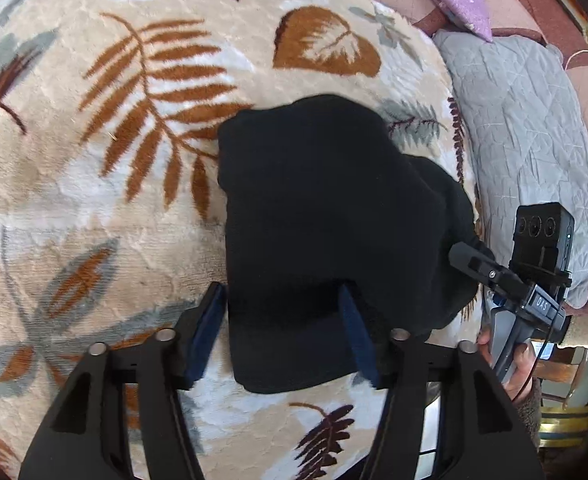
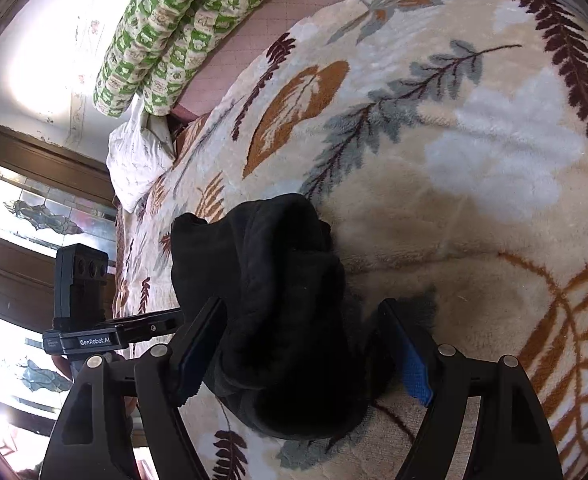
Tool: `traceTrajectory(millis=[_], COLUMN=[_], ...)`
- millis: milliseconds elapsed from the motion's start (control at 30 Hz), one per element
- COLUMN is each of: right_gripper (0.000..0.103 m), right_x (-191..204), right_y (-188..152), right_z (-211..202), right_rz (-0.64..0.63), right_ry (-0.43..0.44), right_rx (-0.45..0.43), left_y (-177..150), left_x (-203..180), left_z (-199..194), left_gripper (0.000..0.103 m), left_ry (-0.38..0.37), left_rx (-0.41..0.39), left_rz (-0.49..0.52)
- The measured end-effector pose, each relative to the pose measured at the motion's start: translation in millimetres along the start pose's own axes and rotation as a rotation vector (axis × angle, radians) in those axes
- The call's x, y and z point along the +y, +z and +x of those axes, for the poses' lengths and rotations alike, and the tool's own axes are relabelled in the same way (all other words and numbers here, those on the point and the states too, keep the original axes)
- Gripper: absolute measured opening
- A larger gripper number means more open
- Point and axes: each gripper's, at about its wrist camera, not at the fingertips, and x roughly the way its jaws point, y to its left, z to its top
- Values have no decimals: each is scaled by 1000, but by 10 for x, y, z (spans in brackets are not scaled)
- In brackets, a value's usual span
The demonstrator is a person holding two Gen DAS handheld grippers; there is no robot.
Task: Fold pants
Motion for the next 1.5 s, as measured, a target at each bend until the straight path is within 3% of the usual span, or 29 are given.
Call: traceTrajectory(millis=[133,233,267,300,333,400,433,533,700,833,967,1100,1167,1267,1333,1400,1500], right_gripper=[86,91,90,82,62,46,40,36,35,35,35,36,37,49,61,61,70], right_x=[13,1,20,56,81,66,47,99,378,902,1469,1779,1826,1774,1646,1537,1353], right_y=[30,30,15,-3,-25,-50,-71,-136,-244,-290,-369,-547,-623,-672,-702,-706,-702], right_z=[161,194,211,233,247,286,282,226,103,155,511,1106,1353,1584,1539,1435,1213], right_rz=[-32,-35,-61,-98,-119,-93,-62,-58,-54,-115,-169,-147,-138,-100,-48,-28,8], right_ry=[-21,29,29,19,20,70,93,96,116,136,179,192,166,116,110,104,61], right_rx=[54,55,55,51,46,51,32,-8,-45,-42,-21,25,42,36,5,-15,-46], left_y=[-7,-2,-13,-26,-42,-77,-91,-116,-251,-407,-525,-546,-552,-595,-613,-627,-643], left_x=[-9,-59,-93,-116,-138,-133,-95,-11,150,537,1059,1554,1782,1909,1901,1901,1927], left_z=[46,81,83,82,69,16,-43,-177,-500,-1016,-1374,-1354,-1235,-1157,-1172,-1195,-1212], left_gripper=[73,72,65,51,43,28,23,22,22,22,22,24,26,33,42,47,48], left_ry=[-26,-33,-42,-46,-25,-24,-59,-116,-128,-126,-40,38,44,-1,4,15,-7], left_rx=[-6,-26,-40,-48,-65,-93,-100,-105,-136,-212,-252,-198,-155,-147,-155,-162,-155], left_rz=[8,14,26,36,42,46,34,9,-11,-45,-98,-168,-202,-215,-195,-188,-215])
